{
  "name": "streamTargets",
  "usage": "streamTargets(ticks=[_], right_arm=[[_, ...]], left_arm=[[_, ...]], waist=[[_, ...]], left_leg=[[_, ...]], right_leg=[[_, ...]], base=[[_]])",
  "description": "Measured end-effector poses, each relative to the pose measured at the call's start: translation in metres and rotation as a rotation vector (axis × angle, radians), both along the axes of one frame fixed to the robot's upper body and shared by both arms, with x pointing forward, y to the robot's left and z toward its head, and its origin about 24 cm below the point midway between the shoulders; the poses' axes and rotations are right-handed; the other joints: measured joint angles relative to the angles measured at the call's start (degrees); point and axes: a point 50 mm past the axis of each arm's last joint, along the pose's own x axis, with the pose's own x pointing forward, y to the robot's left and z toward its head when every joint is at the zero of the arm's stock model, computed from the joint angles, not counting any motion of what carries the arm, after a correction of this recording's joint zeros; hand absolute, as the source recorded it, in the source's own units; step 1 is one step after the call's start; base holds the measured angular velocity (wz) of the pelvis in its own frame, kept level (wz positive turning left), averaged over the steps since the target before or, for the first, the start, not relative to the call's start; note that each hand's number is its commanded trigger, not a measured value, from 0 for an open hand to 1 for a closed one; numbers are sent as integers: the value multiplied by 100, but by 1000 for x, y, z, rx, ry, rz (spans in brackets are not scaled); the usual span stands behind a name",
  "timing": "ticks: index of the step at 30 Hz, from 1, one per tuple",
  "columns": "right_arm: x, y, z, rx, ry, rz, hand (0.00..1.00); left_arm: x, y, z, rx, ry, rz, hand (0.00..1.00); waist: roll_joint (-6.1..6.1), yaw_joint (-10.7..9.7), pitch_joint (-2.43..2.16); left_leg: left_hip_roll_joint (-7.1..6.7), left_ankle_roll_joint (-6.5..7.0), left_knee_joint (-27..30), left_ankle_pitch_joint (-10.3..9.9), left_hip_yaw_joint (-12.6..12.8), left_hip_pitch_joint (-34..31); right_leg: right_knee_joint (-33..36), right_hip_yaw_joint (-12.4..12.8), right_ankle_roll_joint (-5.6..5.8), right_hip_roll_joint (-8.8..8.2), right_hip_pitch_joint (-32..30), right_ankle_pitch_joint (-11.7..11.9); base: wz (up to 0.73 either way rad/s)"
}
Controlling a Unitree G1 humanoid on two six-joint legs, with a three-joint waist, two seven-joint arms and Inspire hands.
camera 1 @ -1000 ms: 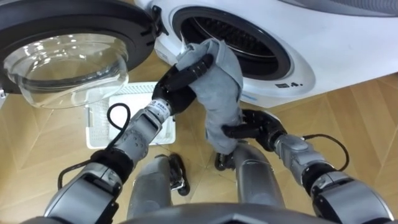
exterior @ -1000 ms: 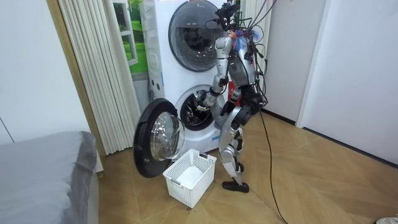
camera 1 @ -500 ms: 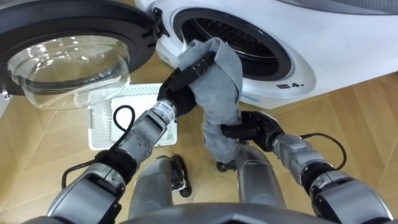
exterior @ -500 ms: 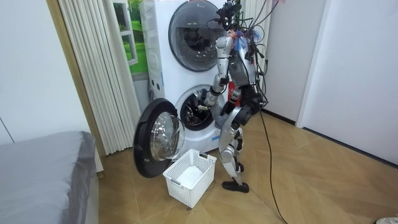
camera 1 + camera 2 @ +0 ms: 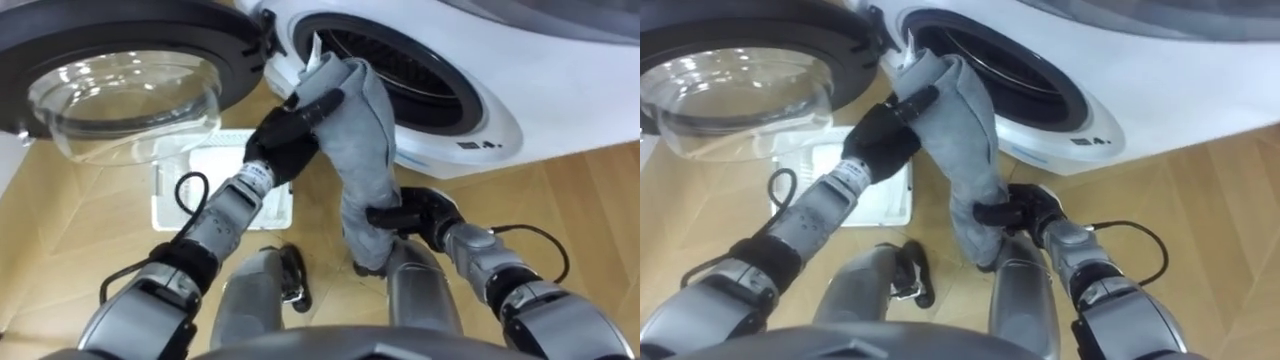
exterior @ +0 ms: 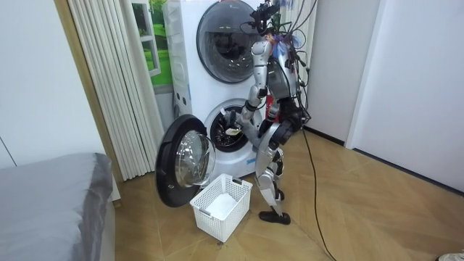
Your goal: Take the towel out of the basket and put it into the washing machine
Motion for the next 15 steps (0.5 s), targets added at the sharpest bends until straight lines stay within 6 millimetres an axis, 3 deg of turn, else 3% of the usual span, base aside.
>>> streamTargets(ticks=[6, 15], right_arm=[[-8, -6, -3, -3, 22, -27, 100], [-10, -14, -5, 22, 54, -95, 100]], left_arm=[[-32, 31, -31, 216, 218, 76, 0], [-47, 35, -44, 370, 346, 60, 0]], waist=[[28, 187, 7], [37, 270, 10]], left_leg=[[-12, -17, -38, 10, -32, -3], [-94, 2, -29, 73, -201, -138]], right_leg=[[38, -24, -5, -14, -6, -6], [-19, -200, -10, -112, -6, -28]], base=[[5], [10]])
